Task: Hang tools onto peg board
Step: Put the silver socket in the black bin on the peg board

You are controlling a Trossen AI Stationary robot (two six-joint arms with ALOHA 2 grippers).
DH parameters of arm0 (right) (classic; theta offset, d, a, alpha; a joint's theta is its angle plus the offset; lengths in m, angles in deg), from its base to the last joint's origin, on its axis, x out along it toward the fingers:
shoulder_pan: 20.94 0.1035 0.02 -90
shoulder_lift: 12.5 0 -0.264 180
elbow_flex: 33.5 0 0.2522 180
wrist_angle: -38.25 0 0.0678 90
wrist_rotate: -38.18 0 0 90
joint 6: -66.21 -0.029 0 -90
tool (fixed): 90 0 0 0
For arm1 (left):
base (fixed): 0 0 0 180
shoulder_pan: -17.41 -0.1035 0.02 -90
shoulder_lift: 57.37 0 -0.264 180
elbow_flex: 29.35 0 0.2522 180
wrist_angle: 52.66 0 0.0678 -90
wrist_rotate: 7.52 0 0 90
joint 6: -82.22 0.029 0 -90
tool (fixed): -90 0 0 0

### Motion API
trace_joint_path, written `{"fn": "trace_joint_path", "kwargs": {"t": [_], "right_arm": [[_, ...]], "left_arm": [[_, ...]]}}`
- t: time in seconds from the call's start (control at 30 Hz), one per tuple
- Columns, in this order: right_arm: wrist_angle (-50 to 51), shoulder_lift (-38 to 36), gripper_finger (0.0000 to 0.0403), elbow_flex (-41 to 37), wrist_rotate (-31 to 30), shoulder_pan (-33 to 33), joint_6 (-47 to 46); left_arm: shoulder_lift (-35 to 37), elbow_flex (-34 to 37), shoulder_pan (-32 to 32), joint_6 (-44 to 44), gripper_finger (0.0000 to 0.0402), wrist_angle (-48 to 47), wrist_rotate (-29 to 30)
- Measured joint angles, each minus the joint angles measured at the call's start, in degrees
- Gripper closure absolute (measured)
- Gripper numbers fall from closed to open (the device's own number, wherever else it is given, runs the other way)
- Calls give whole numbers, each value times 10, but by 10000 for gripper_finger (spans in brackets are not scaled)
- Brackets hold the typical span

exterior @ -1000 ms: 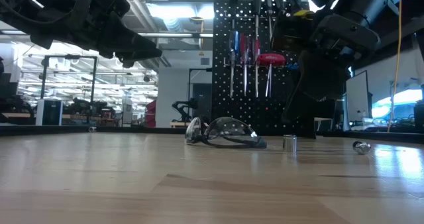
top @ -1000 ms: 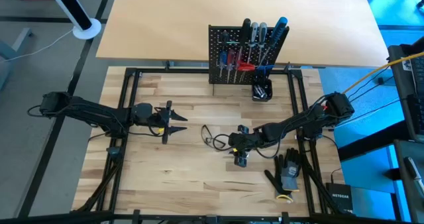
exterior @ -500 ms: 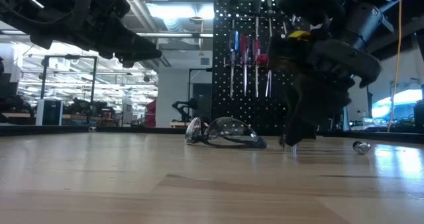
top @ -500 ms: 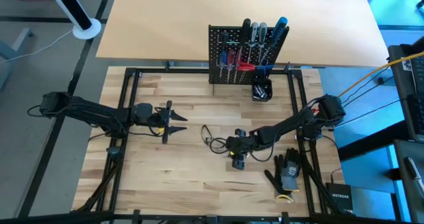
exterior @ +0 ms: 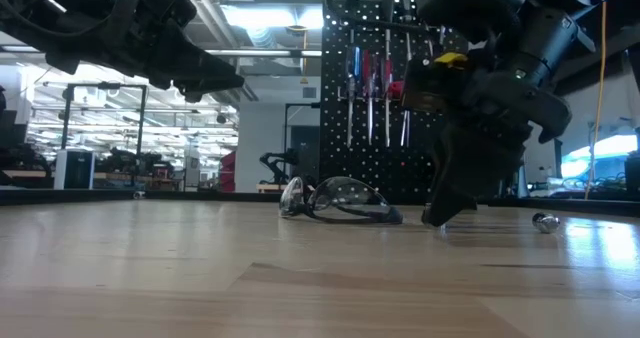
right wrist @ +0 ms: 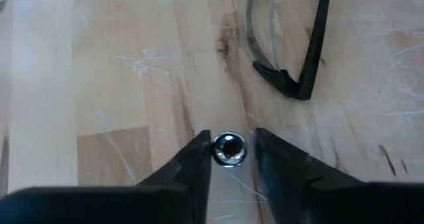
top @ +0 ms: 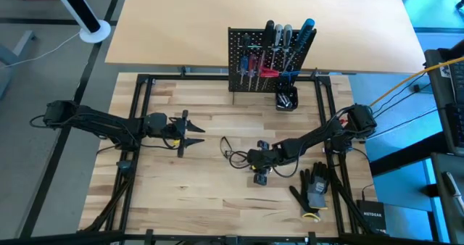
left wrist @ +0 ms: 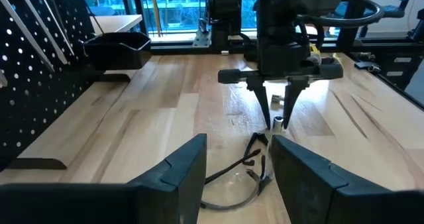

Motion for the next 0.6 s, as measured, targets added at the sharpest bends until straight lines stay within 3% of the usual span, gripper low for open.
{"fn": "trace_joint_path", "kwargs": {"t": [0.17, 0.4, 0.6], "right_arm": [[-2, 0, 342, 0, -9, 0, 0], [8, -10, 342, 16, -7, 0, 0], [147, -56, 331, 73, -40, 0, 6]], "left_arm": [[0, 0, 0, -1, 243, 0, 0], [0, 0, 0, 0, 243, 0, 0], [0, 0, 0, 0, 243, 0, 0]]}}
